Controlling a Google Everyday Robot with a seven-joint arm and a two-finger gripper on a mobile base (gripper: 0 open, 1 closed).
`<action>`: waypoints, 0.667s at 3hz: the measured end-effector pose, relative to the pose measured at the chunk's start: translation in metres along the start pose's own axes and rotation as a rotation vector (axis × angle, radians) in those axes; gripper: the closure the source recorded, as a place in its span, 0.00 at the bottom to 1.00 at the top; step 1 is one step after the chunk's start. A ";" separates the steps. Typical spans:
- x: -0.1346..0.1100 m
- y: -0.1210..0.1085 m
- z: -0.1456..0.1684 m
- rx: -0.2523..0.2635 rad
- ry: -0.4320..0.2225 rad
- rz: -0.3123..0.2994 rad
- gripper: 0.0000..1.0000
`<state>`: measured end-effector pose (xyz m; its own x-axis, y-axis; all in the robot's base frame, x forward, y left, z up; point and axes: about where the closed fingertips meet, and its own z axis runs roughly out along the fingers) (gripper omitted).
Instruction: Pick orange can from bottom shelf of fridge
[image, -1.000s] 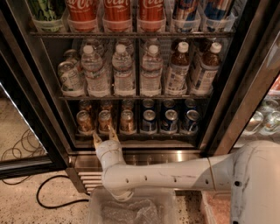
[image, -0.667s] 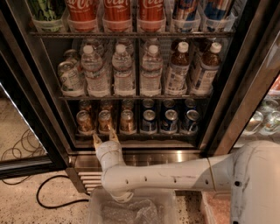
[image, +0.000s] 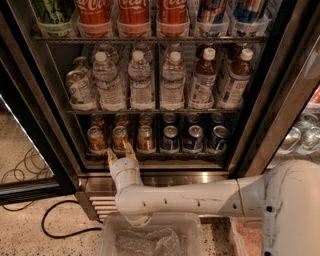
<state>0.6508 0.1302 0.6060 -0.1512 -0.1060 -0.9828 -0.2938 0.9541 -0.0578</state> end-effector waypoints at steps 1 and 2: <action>-0.009 -0.005 0.011 0.030 -0.017 -0.001 0.39; -0.010 -0.013 0.017 0.065 -0.020 0.005 0.38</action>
Offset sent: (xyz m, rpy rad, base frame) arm 0.0302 -0.0154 0.0083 0.0009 -0.0312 -0.1066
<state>0.6723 0.1233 0.6134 -0.1333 -0.0961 -0.9864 -0.2307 0.9710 -0.0635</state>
